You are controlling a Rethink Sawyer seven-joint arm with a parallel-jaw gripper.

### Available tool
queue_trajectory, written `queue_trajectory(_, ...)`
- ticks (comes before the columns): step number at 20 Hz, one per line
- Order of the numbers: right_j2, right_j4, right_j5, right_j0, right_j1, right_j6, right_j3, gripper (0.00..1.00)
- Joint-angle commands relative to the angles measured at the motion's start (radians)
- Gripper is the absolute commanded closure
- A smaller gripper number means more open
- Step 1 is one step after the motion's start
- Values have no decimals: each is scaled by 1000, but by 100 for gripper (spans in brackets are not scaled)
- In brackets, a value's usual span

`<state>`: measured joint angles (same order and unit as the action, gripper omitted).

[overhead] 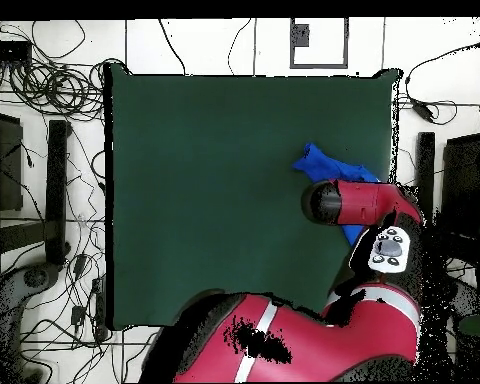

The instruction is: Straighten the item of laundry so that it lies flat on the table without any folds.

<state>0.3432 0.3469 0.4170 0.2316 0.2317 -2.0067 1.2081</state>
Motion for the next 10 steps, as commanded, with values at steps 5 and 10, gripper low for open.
queue_trajectory(5,-69,54,-57,-20,-63,-41,9,0)
queue_trajectory(10,-77,71,-67,-6,-64,-31,5,0)
